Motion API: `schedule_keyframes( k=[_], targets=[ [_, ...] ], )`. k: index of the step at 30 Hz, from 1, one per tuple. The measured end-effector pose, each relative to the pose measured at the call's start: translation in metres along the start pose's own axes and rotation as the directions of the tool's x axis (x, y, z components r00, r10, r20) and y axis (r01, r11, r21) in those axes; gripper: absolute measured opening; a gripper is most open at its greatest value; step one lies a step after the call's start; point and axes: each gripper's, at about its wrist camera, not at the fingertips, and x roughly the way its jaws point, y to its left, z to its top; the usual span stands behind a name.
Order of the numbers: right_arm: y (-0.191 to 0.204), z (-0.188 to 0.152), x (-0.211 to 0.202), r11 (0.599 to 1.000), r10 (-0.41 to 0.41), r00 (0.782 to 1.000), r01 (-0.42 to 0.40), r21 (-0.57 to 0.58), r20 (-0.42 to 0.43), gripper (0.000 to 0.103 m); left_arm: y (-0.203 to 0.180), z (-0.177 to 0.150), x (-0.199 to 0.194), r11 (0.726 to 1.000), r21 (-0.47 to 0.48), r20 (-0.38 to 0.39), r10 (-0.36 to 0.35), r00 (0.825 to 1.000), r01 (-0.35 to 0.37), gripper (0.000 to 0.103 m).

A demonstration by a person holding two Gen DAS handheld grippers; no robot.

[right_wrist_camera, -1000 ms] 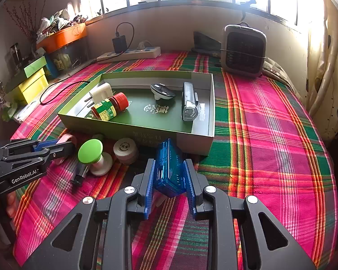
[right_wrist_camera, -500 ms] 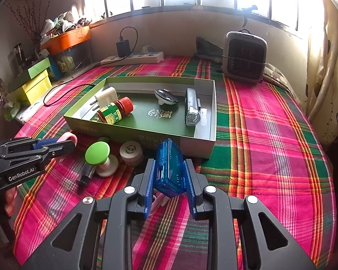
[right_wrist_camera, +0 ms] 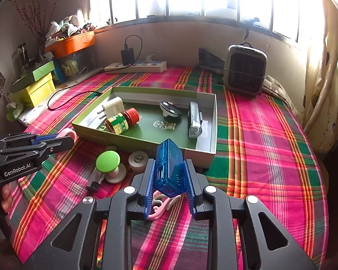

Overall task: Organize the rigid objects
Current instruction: 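Carry the pink clip and blue case over the tray with both tools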

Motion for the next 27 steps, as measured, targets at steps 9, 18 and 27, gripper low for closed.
schedule_keyframes(
  k=[9,18,27],
  targets=[
    [0.003,0.015,-0.008,1.000,-0.007,0.999,0.007,-0.018,0.038,0.026,0.003,0.018,0.000,1.000,0.001,0.013,-0.014,1.000,0.014,0.017],
    [0.006,0.036,-0.001,0.999,-0.010,0.998,0.012,-0.049,0.055,0.026,0.004,0.042,0.016,1.000,0.024,0.007,-0.009,1.000,0.008,0.017],
    [0.006,0.050,0.021,0.998,-0.005,0.999,0.007,-0.056,0.038,0.026,0.002,0.059,0.034,0.999,0.032,-0.001,-0.027,1.000,0.027,0.017]
  ],
)
